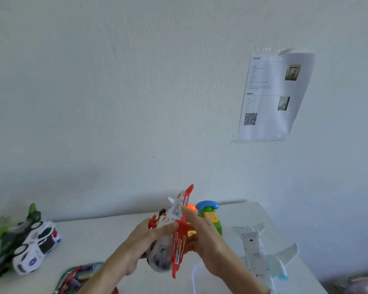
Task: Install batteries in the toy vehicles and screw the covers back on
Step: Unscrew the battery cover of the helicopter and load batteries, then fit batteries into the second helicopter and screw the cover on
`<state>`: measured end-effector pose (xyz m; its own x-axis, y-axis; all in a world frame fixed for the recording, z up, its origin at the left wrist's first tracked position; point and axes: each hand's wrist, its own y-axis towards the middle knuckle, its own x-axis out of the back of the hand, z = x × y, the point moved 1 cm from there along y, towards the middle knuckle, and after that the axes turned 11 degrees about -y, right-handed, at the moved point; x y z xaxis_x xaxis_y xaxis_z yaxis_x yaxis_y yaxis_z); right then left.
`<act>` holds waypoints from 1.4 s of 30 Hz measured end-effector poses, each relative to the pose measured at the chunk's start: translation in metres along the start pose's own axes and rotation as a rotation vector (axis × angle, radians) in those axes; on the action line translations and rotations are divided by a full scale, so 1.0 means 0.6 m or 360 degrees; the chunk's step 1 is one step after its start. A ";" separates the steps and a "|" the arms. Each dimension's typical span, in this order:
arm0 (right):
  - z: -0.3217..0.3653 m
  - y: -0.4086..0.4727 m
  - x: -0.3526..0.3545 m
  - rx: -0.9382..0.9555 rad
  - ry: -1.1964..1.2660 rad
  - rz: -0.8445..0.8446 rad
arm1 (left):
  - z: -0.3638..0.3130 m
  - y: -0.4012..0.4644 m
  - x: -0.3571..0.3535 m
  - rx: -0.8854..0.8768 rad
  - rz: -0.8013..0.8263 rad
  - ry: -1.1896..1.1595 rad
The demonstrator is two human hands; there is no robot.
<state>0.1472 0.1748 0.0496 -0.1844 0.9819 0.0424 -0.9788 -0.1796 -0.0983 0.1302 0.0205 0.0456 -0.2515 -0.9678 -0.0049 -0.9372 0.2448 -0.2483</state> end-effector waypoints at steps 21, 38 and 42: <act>-0.196 0.215 0.066 0.0309 -0.2385 0.0153 | 0.122 0.208 0.087 0.0209 -0.0365 -0.0370; -0.205 0.221 0.071 0.0332 -0.2221 0.0033 | 0.117 0.222 0.099 0.0169 -0.0272 -0.0139; -0.199 0.212 0.069 0.0343 -0.2222 -0.0012 | 0.115 0.193 0.111 0.0181 -0.0296 -0.0009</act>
<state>0.0258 0.1996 -0.0798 0.0103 0.1393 0.9902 -0.9509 -0.3049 0.0528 0.0216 -0.0199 -0.0503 -0.0750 -0.9961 0.0457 -0.9339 0.0541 -0.3534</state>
